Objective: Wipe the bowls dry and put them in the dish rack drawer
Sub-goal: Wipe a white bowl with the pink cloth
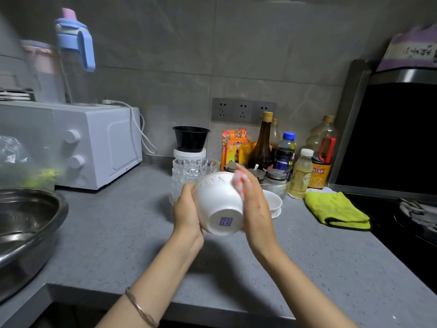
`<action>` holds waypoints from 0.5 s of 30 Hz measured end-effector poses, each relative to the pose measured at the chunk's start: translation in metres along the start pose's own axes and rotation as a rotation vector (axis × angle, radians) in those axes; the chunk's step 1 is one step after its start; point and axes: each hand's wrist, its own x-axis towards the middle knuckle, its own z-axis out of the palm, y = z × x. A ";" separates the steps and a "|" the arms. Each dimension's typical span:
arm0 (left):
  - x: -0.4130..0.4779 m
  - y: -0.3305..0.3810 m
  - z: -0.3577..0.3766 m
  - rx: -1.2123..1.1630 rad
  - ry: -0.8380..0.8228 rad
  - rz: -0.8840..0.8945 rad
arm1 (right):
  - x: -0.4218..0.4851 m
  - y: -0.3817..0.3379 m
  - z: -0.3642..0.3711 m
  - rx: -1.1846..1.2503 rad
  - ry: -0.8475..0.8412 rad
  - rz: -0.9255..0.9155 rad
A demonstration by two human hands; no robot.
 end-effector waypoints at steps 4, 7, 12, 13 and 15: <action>0.000 -0.004 0.002 -0.138 -0.055 -0.097 | 0.001 0.008 -0.001 0.213 0.091 0.297; 0.009 -0.010 -0.005 -0.029 -0.118 -0.132 | 0.005 0.001 -0.007 0.168 0.092 0.248; 0.024 -0.006 -0.028 0.452 -0.455 -0.377 | 0.011 0.010 -0.028 -0.131 -0.006 -0.185; 0.023 -0.003 -0.032 0.465 -0.541 -0.477 | 0.011 0.015 -0.032 -0.268 -0.046 -0.258; 0.020 0.002 -0.036 0.409 -0.650 -0.637 | 0.011 0.021 -0.037 -0.518 -0.115 -0.396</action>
